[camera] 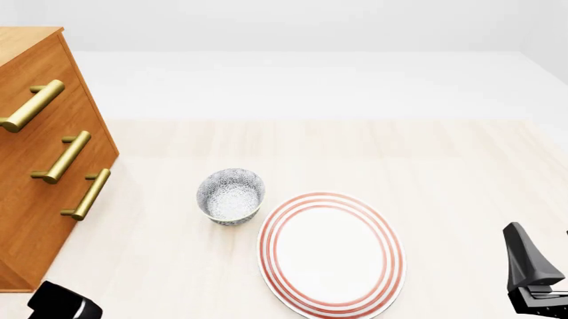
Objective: Stack the bowl in the middle on the bowl at the back.
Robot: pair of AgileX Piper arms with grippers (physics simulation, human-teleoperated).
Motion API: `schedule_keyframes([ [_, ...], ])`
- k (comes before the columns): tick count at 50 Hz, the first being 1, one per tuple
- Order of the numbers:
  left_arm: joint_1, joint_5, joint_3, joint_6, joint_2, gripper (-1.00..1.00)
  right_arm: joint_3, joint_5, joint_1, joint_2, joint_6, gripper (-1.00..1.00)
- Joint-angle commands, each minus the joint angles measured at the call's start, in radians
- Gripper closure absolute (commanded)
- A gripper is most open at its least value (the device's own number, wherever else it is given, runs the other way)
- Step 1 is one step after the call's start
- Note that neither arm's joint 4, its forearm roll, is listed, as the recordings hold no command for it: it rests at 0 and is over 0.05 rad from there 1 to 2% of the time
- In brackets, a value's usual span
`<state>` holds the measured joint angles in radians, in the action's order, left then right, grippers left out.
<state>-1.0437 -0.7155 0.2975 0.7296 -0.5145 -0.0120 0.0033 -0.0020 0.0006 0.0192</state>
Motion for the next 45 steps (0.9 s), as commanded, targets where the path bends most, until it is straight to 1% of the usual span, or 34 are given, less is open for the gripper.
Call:
schedule_keyframes([
  [1,-0.001,0.003,-0.003,-0.002,-0.002,-1.0,0.0,0.0,0.0,0.0,0.0,-1.0],
  [6,-0.003,0.0,0.003,-0.002,-0.003,-1.0,0.0,0.0,0.0,0.0,0.0,-1.0],
  [11,0.011,-0.03,0.028,-0.015,0.013,-1.0,0.0,0.0,0.0,0.0,0.0,-1.0],
  [15,0.029,-0.074,0.083,-0.037,0.028,-1.0,0.0,0.0,0.0,0.0,-0.001,-1.0],
  [18,0.066,-0.129,0.147,-0.083,0.049,-1.0,0.0,0.0,0.0,0.0,0.0,-1.0],
  [22,0.103,-0.195,0.206,-0.119,0.079,-1.0,-0.001,-0.001,0.0,0.0,-0.001,-1.0],
  [23,0.116,-0.21,0.219,-0.138,0.084,-1.0,-0.001,0.0,0.0,0.0,-0.001,-1.0],
  [26,0.145,-0.25,0.256,-0.152,0.115,-1.0,-0.002,0.0,-0.002,0.0,0.0,-1.0],
  [27,0.156,-0.26,0.269,-0.165,0.121,-1.0,-0.003,0.001,-0.006,0.0,0.005,-1.0],
  [28,0.18,-0.279,0.3,-0.183,0.136,-1.0,-0.005,0.006,-0.03,0.0,0.016,-1.0],
  [30,0.193,-0.293,0.339,-0.183,0.15,-1.0,-0.014,0.016,-0.034,0.003,0.015,-1.0],
  [31,0.197,-0.3,0.361,-0.179,0.16,-1.0,-0.029,0.028,-0.031,0.003,0.002,-1.0],
  [32,0.197,-0.3,0.362,-0.179,0.16,-1.0,-0.041,0.035,-0.019,0.001,-0.011,-1.0],
  [33,0.22,-0.326,0.388,-0.198,0.182,-1.0,-0.057,0.048,-0.017,0.0,-0.014,-1.0],
  [34,0.222,-0.333,0.392,-0.19,0.196,-1.0,-0.069,0.057,-0.014,0.0,-0.019,-1.0],
  [37,0.242,-0.37,0.402,-0.203,0.234,-1.0,-0.123,0.102,-0.015,-0.001,-0.01,-1.0],
  [40,0.264,-0.41,0.433,-0.2,0.279,-1.0,-0.171,0.146,0.012,-0.001,-0.027,-1.0],
  [42,0.285,-0.444,0.468,-0.214,0.302,-1.0,-0.22,0.189,0.019,0.0,-0.027,-1.0],
  [43,0.285,-0.445,0.468,-0.214,0.302,-1.0,-0.22,0.19,0.019,-0.001,-0.027,-1.0],
  [44,0.33,-0.49,0.489,-0.214,0.342,-1.0,-0.26,0.227,0.019,-0.001,-0.029,-1.0],
  [45,0.342,-0.501,0.491,-0.21,0.357,-1.0,-0.276,0.243,0.018,-0.001,-0.029,-1.0],
])
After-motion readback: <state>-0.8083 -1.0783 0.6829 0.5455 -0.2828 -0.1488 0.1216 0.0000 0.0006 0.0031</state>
